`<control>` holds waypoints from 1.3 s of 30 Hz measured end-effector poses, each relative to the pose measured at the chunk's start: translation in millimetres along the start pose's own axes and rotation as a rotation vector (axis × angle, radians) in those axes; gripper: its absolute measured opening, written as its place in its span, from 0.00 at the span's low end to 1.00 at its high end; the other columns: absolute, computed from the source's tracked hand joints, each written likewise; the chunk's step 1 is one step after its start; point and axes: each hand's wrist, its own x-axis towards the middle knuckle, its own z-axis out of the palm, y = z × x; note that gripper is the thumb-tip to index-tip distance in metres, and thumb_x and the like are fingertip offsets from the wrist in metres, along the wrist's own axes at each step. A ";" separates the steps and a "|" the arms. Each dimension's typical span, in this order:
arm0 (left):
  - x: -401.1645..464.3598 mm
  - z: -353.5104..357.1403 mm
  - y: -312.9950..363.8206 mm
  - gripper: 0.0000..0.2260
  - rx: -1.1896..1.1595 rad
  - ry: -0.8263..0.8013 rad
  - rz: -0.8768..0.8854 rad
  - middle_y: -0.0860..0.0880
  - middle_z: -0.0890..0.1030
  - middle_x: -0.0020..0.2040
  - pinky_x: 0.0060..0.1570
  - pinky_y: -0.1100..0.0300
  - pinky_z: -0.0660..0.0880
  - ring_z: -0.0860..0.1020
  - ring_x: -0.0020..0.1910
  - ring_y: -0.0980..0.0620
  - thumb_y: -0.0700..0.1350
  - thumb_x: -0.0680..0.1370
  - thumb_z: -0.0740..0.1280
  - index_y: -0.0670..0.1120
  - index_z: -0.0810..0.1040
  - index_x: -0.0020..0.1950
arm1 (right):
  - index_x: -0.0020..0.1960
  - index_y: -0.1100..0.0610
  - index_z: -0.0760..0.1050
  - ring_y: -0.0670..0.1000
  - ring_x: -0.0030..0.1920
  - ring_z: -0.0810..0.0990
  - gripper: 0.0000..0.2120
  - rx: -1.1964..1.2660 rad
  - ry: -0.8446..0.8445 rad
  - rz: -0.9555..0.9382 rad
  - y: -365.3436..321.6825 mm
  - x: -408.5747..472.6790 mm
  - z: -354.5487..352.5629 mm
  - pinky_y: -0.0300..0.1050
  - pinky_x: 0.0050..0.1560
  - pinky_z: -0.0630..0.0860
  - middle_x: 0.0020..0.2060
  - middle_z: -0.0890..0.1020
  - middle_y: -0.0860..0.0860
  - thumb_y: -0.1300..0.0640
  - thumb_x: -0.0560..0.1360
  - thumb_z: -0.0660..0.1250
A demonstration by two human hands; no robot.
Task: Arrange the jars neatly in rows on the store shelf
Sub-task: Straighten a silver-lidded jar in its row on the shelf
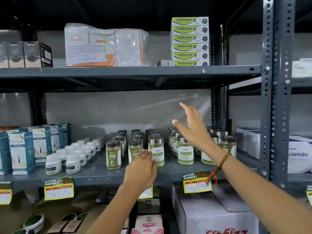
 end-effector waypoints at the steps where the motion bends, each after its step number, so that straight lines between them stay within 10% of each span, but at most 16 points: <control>1: -3.2 6.8 -1.7 0.22 0.007 -0.017 -0.013 0.47 0.72 0.68 0.62 0.52 0.72 0.68 0.68 0.50 0.54 0.80 0.46 0.45 0.67 0.67 | 0.78 0.52 0.57 0.52 0.75 0.60 0.32 -0.005 -0.026 -0.001 2.6 1.3 6.4 0.44 0.68 0.57 0.74 0.65 0.51 0.46 0.79 0.64; 8: -7.9 46.1 -8.7 0.18 0.040 0.009 -0.081 0.52 0.80 0.51 0.44 0.57 0.74 0.77 0.49 0.52 0.55 0.79 0.46 0.51 0.74 0.51 | 0.77 0.50 0.61 0.54 0.74 0.64 0.32 -0.136 -0.344 0.009 22.1 17.2 57.5 0.53 0.72 0.63 0.74 0.67 0.51 0.42 0.77 0.64; 15: -6.5 70.6 -10.9 0.25 0.029 0.040 -0.099 0.48 0.76 0.67 0.67 0.55 0.66 0.71 0.67 0.52 0.55 0.79 0.46 0.45 0.72 0.66 | 0.77 0.50 0.61 0.57 0.71 0.70 0.37 -0.283 -0.506 -0.002 33.9 32.9 90.7 0.55 0.68 0.70 0.73 0.69 0.53 0.34 0.73 0.62; 20: -9.5 71.2 -6.6 0.20 0.039 0.077 -0.105 0.46 0.81 0.59 0.63 0.55 0.71 0.77 0.60 0.51 0.52 0.78 0.55 0.43 0.78 0.60 | 0.73 0.54 0.68 0.59 0.64 0.77 0.34 -0.301 -0.605 0.016 37.1 34.2 102.1 0.55 0.62 0.74 0.64 0.78 0.56 0.36 0.73 0.65; 39: -11.4 68.4 -4.6 0.20 0.012 0.092 -0.098 0.44 0.79 0.62 0.66 0.54 0.68 0.74 0.63 0.48 0.52 0.79 0.53 0.42 0.76 0.63 | 0.69 0.49 0.72 0.52 0.61 0.77 0.35 -0.230 -0.351 0.066 25.6 3.4 43.0 0.50 0.61 0.73 0.62 0.79 0.49 0.35 0.66 0.72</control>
